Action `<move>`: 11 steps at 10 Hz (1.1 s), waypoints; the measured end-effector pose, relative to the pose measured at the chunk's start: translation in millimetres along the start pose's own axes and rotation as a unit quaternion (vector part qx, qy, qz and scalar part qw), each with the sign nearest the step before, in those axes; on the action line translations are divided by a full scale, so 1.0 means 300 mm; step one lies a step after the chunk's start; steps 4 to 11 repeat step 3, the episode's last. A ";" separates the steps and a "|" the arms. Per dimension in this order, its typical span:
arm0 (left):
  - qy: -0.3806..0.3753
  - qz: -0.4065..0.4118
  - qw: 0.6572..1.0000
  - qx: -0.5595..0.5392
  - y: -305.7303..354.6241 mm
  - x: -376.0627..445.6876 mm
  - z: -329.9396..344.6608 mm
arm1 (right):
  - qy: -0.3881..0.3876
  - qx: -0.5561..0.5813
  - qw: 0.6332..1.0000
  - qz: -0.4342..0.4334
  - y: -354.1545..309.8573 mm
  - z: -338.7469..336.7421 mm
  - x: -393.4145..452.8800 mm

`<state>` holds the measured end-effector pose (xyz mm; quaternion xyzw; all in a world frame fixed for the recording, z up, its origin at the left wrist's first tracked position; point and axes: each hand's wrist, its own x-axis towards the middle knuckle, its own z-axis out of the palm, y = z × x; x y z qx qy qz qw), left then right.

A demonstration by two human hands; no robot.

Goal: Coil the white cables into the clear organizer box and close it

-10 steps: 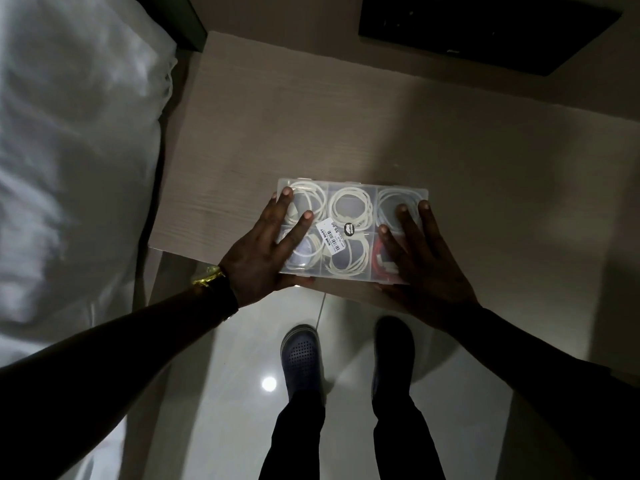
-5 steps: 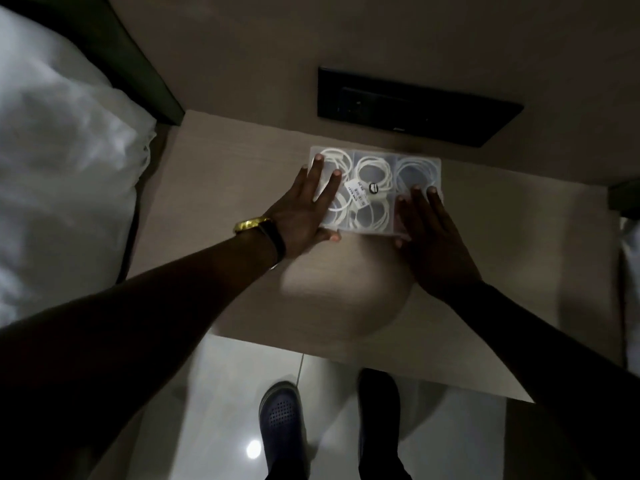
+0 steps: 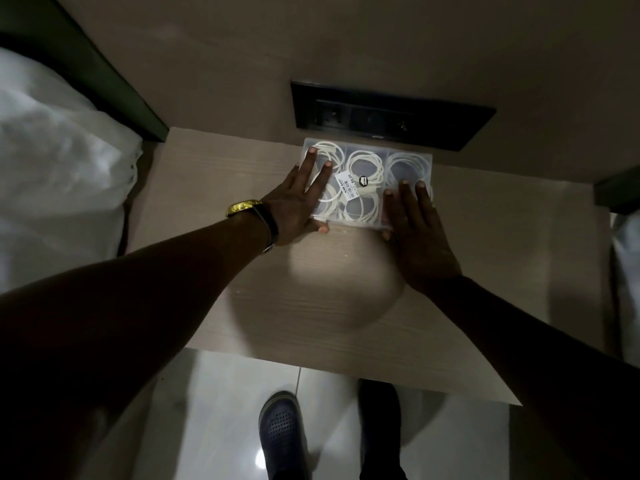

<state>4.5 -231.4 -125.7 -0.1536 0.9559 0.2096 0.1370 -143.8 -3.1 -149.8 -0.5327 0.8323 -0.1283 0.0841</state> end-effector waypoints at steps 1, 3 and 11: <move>-0.018 -0.017 1.000 0.006 0.021 -0.012 -0.015 | -0.032 -0.011 0.999 0.008 -0.006 -0.016 -0.011; 0.005 -0.045 0.999 0.022 0.132 -0.091 -0.169 | -0.048 0.031 0.998 0.039 -0.066 -0.235 -0.015; 0.005 -0.045 0.999 0.022 0.132 -0.091 -0.169 | -0.048 0.031 0.998 0.039 -0.066 -0.235 -0.015</move>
